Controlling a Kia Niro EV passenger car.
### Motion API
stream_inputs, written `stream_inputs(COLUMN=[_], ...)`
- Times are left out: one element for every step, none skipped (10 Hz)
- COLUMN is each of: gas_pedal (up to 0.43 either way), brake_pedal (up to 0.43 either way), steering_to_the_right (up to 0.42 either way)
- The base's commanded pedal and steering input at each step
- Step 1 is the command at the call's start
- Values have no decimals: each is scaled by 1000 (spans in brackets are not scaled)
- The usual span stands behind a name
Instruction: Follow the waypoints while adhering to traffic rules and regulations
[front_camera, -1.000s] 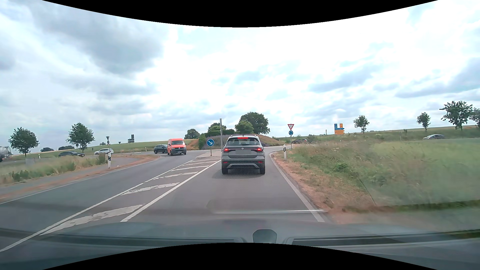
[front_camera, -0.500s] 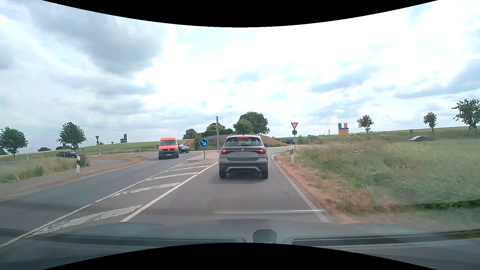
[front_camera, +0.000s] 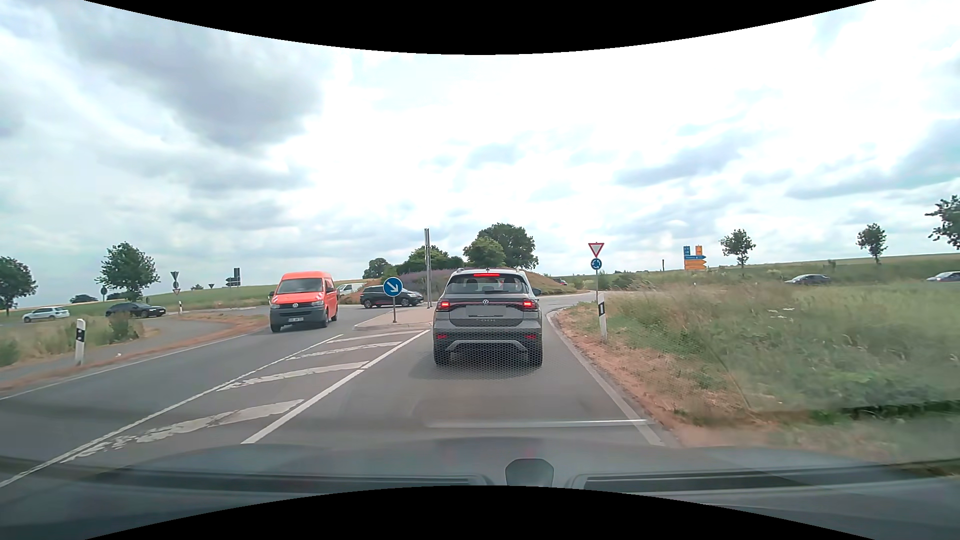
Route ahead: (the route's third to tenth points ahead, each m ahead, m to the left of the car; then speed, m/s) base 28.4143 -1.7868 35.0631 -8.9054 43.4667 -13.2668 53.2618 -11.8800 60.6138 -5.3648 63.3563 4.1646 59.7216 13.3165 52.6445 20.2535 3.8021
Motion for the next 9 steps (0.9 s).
stream_inputs(gas_pedal=[0, 0, 0, 0, 0, 0, 0, 0, 0], brake_pedal=[159, 146, 140, 134, 122, 104, 73, 55, 0], steering_to_the_right=[12, 12, 11, 9, 5, 5, 5, 5, 5])
